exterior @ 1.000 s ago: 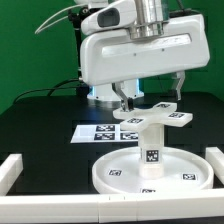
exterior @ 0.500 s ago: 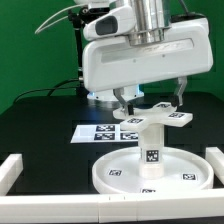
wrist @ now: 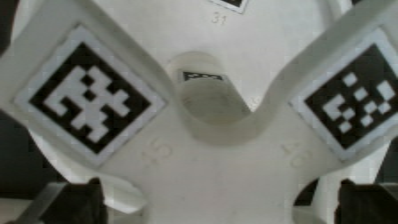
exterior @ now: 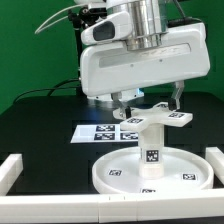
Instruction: Assemble round table
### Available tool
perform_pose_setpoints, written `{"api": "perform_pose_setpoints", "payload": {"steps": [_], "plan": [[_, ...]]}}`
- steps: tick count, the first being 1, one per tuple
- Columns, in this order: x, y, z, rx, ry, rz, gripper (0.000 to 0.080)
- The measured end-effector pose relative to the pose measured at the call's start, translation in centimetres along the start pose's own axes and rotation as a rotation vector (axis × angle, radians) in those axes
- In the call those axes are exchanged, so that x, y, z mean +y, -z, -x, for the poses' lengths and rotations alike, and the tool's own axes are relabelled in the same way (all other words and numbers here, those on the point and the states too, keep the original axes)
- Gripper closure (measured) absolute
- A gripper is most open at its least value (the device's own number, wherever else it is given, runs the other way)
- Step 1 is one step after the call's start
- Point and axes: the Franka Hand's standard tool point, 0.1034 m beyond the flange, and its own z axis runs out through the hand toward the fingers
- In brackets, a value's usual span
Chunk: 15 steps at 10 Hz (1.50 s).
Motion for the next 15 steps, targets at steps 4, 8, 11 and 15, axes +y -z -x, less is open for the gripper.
{"api": "perform_pose_setpoints", "payload": {"steps": [4, 8, 11, 15], "plan": [[-0.11, -0.57, 0.26, -0.009, 0.007, -0.003, 0.0150], [-0.08, -0.63, 0.14, 0.000, 0.027, 0.000, 0.0356], [-0.09, -0.63, 0.14, 0.000, 0.016, -0.001, 0.0356], [-0.16, -0.66, 0.09, 0.018, -0.264, -0.022, 0.0354]]}}
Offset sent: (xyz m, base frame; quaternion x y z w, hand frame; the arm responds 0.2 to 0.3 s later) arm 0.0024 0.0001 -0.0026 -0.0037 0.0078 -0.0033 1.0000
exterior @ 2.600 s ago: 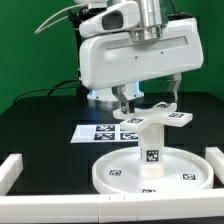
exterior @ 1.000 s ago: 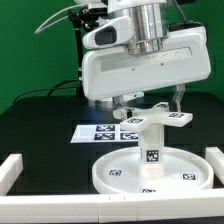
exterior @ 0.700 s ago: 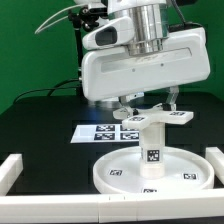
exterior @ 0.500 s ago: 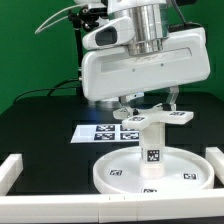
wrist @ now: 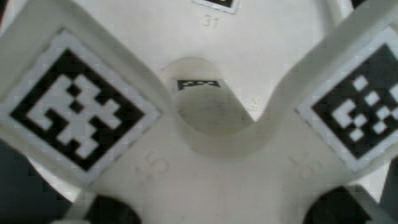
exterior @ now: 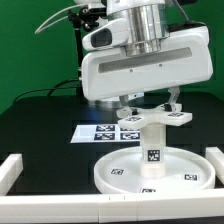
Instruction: Assemble round table
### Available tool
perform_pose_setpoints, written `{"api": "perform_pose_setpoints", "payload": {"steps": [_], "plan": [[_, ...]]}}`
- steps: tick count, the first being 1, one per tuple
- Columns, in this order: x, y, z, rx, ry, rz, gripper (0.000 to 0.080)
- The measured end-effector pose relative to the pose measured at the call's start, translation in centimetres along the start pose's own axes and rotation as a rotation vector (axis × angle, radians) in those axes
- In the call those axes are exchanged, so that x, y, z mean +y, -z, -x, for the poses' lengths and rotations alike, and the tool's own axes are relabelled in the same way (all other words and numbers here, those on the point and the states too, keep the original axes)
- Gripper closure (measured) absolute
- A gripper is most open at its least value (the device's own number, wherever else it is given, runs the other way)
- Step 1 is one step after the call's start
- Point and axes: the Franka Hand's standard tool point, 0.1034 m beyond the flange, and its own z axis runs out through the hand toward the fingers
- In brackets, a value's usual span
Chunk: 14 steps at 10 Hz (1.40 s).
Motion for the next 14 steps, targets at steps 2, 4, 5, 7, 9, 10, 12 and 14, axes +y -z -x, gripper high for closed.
{"api": "perform_pose_setpoints", "payload": {"steps": [2, 4, 5, 7, 9, 10, 12, 14], "plan": [[-0.05, 0.03, 0.07, 0.011, -0.194, -0.013, 0.0354], [-0.35, 0.04, 0.26, 0.022, -0.364, -0.019, 0.0354], [-0.28, 0.09, 0.16, 0.024, -0.413, -0.021, 0.0354], [-0.27, 0.11, 0.13, 0.023, -0.510, -0.027, 0.0354], [-0.25, 0.13, 0.11, 0.022, -0.619, -0.029, 0.0354], [-0.25, 0.13, 0.10, 0.021, -0.654, -0.031, 0.0354], [-0.10, 0.22, 0.05, 0.018, -0.833, -0.054, 0.0354], [-0.09, 0.28, 0.12, 0.008, -1.030, -0.071, 0.0354]]}}
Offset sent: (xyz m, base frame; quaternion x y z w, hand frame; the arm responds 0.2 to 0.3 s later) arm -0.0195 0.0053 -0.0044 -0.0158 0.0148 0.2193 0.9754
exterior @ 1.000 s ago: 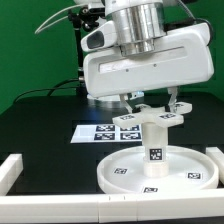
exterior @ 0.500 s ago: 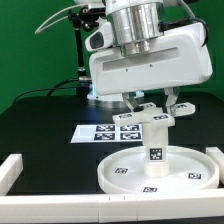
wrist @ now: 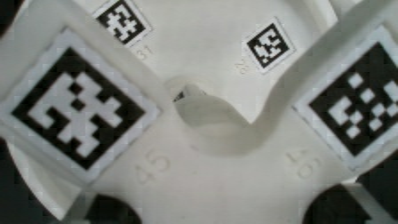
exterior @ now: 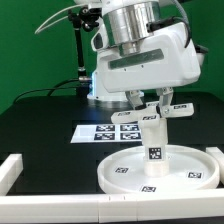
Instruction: Assemble round table
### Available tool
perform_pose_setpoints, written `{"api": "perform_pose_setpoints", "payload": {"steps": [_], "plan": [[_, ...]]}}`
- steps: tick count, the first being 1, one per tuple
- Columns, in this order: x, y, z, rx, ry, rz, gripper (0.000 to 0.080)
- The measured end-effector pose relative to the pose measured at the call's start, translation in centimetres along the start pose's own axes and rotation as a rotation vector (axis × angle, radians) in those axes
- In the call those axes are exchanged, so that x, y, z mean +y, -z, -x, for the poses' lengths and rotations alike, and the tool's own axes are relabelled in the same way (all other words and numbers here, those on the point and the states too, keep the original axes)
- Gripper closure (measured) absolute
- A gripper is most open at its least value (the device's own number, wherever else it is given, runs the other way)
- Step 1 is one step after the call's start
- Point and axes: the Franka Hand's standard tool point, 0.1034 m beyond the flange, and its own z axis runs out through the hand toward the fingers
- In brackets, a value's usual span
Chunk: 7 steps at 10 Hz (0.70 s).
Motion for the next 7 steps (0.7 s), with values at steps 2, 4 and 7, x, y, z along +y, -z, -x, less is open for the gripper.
{"api": "perform_pose_setpoints", "payload": {"steps": [2, 4, 7], "plan": [[0.00, 0.00, -0.02, -0.009, -0.137, -0.009, 0.0354], [-0.01, -0.11, 0.14, -0.013, -0.344, -0.024, 0.0354], [0.01, -0.21, 0.15, -0.019, -0.597, -0.034, 0.0353]]}}
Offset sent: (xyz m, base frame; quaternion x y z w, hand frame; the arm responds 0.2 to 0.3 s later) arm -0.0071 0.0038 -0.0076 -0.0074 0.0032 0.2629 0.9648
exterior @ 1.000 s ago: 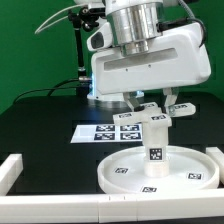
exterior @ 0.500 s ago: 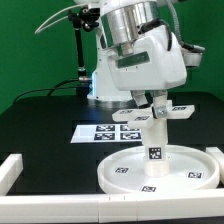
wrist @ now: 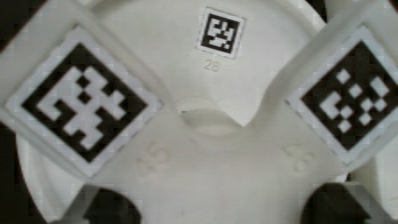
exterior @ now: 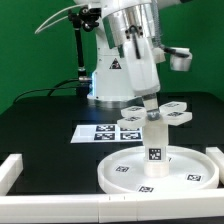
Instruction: Assemble round table
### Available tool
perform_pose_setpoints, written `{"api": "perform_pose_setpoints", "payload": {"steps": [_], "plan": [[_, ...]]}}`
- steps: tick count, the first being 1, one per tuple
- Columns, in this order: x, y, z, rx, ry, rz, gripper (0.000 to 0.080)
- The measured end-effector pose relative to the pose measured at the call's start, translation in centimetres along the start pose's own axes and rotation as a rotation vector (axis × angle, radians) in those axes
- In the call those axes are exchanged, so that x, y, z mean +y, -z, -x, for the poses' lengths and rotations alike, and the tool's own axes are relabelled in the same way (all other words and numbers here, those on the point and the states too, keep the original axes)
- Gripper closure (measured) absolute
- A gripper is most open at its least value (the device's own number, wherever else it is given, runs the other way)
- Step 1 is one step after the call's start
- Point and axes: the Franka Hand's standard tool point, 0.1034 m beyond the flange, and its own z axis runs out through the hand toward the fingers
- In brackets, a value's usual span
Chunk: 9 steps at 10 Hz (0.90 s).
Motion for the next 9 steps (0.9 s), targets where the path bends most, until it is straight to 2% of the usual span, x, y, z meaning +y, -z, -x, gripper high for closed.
{"api": "perform_pose_setpoints", "payload": {"steps": [3, 5, 6, 7, 9], "plan": [[-0.2, 0.1, -0.1, -0.018, -0.223, -0.008, 0.0353], [-0.1, 0.0, 0.1, -0.028, -0.265, -0.009, 0.0353], [-0.1, 0.1, 0.3, -0.032, -0.226, -0.005, 0.0252], [-0.3, 0.9, 0.5, -0.046, -0.166, 0.000, 0.0180], [-1.1, 2.6, 1.0, -0.069, -0.147, -0.034, 0.0159]]}}
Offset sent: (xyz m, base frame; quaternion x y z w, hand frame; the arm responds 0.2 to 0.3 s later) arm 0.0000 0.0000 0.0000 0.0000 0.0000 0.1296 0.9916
